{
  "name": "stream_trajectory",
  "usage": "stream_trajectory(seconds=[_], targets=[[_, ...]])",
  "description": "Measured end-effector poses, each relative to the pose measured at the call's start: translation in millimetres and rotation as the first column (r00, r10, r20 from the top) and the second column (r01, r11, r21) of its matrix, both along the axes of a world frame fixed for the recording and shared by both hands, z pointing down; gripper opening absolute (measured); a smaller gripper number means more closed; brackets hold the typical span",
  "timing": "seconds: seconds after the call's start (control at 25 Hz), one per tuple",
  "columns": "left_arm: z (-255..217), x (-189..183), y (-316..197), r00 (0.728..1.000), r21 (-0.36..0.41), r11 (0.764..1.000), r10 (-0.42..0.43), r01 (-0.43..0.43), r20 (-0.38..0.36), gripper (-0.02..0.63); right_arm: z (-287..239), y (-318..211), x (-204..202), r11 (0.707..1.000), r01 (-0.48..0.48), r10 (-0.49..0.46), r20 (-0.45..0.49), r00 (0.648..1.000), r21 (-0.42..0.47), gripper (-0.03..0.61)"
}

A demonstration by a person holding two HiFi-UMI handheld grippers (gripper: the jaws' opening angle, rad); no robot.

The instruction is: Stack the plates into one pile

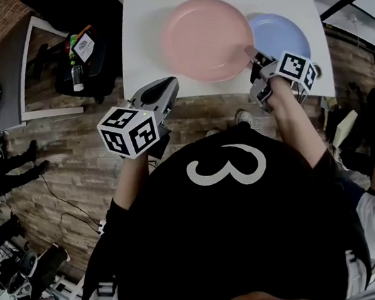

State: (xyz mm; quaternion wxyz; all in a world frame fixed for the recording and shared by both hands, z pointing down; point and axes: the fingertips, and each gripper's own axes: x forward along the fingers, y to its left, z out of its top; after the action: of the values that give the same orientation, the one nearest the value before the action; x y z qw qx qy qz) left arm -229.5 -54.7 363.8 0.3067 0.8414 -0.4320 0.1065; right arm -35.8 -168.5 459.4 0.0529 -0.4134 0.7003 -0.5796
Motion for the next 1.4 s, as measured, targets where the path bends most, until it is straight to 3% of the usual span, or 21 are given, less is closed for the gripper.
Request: stream_trajectory(seconds=[0.6,1.4], targets=[[-2,77,-40,0.995,-0.001,0.995,0.103,-0.103,0.005,0.015,-7,-20,97,0.995,-0.1,0.1,-0.01,0.995,0.011,0.052],[23,141,-96,0.974,-0.063,0.972,0.226,-0.226,-0.011,0.015,15,-39,189,0.971,-0.238,0.235,-0.068,0.97,-0.035,0.058]])
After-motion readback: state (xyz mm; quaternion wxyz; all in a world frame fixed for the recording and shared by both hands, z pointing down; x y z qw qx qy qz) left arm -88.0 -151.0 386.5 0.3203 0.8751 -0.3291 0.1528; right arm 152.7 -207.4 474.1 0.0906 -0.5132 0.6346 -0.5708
